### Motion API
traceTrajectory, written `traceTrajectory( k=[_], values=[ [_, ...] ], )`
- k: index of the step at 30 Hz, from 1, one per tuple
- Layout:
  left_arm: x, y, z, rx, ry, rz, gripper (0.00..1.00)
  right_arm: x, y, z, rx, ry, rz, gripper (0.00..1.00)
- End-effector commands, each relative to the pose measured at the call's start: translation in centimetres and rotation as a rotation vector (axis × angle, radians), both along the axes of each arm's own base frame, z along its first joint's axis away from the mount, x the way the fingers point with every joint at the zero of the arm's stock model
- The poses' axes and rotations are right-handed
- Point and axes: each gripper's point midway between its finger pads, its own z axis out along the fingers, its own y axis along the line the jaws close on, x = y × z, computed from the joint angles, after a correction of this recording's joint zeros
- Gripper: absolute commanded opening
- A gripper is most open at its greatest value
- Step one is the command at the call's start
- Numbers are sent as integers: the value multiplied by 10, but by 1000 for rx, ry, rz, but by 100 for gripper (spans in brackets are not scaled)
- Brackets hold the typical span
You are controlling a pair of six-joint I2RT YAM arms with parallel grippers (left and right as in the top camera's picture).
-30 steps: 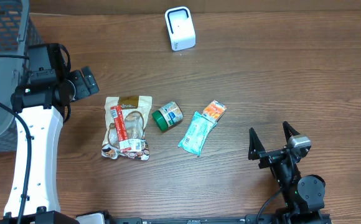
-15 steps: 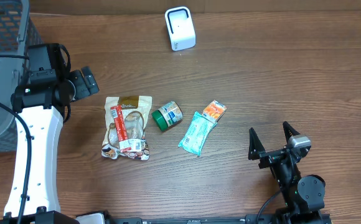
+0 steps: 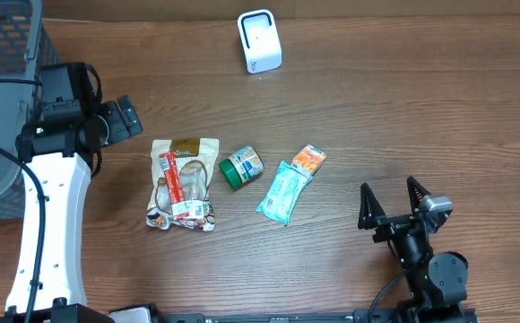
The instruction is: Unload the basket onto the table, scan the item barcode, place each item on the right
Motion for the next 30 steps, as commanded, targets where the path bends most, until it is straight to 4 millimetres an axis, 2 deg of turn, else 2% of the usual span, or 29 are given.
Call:
traceTrajectory(
  k=[1, 3, 5, 7, 8, 10, 13, 16, 18, 21, 22, 24, 25, 26, 28, 29, 30],
  values=[
    [3, 3, 11, 18, -24, -10, 100, -6, 1, 24, 113, 8, 5, 100],
    [4, 3, 11, 18, -25, -10, 100, -11, 0, 47, 113, -7, 6, 100],
    [3, 3, 11, 18, -24, -10, 100, -19, -2, 85, 114, -14, 6, 100],
    [3, 3, 11, 18, -24, -10, 100, -22, -2, 110, 112, -4, 6, 100],
    [3, 3, 11, 18, -24, -10, 100, -23, -2, 130, 109, 11, 6, 100],
    [4, 3, 11, 18, -25, -10, 100, -21, -2, 149, 102, 54, 4, 100],
    [4, 3, 11, 18, -25, -10, 100, -10, 2, 185, 76, 207, 7, 100],
    [3, 3, 11, 18, -24, -10, 100, 3, 14, 199, 20, 400, 61, 100],
    [4, 3, 11, 18, -25, -10, 100, 20, 18, 200, -24, 613, 62, 100],
    [4, 3, 11, 18, -25, -10, 100, 57, 32, 203, -16, 677, 101, 100],
    [4, 3, 11, 18, -25, -10, 100, 67, 40, 197, -6, 705, 135, 96],
    [4, 3, 11, 18, -25, -10, 100, 77, 58, 187, 30, 744, 221, 78],
    [3, 3, 11, 18, -24, -10, 100, 81, 66, 176, 54, 793, 240, 68],
    [4, 3, 11, 18, -25, -10, 100, 85, 71, 165, 67, 842, 238, 64],
    [3, 3, 11, 18, -24, -10, 100, 89, 93, 140, 65, 939, 265, 64],
    [3, 3, 11, 18, -24, -10, 100, 90, 115, 121, 58, 1005, 283, 65],
    [3, 3, 11, 18, -24, -10, 100, 92, 126, 108, 56, 1050, 253, 70]
  ],
)
